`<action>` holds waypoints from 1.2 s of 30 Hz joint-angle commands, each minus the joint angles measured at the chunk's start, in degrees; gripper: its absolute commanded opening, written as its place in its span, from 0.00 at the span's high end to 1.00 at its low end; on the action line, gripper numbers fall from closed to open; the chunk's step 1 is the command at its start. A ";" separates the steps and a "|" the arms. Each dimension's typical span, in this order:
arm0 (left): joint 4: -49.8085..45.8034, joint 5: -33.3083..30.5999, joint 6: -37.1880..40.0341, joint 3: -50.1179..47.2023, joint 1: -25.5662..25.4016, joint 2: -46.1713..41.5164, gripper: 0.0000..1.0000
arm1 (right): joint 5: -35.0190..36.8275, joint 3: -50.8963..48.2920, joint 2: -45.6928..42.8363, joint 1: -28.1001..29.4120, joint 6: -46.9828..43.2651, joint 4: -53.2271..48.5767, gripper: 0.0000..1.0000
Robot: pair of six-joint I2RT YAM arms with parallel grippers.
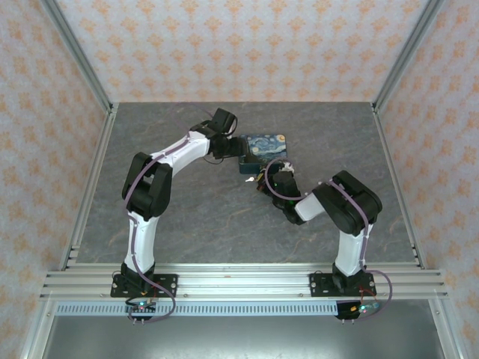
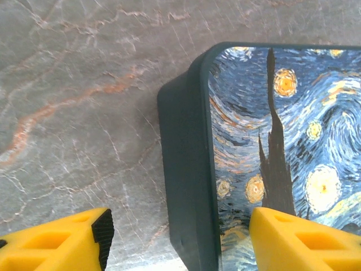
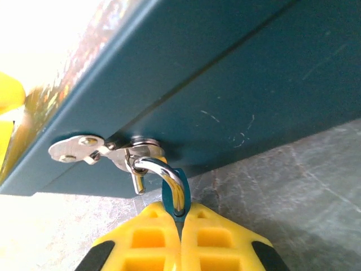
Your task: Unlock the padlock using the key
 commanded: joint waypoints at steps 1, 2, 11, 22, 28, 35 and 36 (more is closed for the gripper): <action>-5.91 -0.93 -0.11 -3.02 -0.79 0.57 0.36 | 1.18 -2.08 -0.50 -1.29 2.53 0.31 1.00; -5.71 -0.86 -0.28 -3.27 -0.88 0.61 0.36 | 0.75 -2.04 -0.30 -1.37 3.08 0.92 1.00; -4.57 -0.75 -1.33 -5.37 -1.43 0.65 0.38 | -0.07 -3.16 2.82 -3.27 9.58 10.95 1.00; -4.66 -0.91 -1.71 -6.30 -1.55 2.14 0.40 | -1.99 -1.85 5.99 -6.29 15.75 16.40 1.00; -5.69 -1.36 -1.43 -5.66 -1.56 3.02 0.41 | -3.66 -3.33 5.27 -9.40 15.95 15.96 1.00; -5.93 -1.08 -1.34 -5.17 -1.54 3.62 0.42 | -4.85 -3.22 5.45 -10.96 18.75 18.32 1.00; -5.98 -1.08 -1.39 -5.13 -1.50 3.68 0.42 | -4.94 -3.13 5.69 -11.02 19.28 19.06 1.00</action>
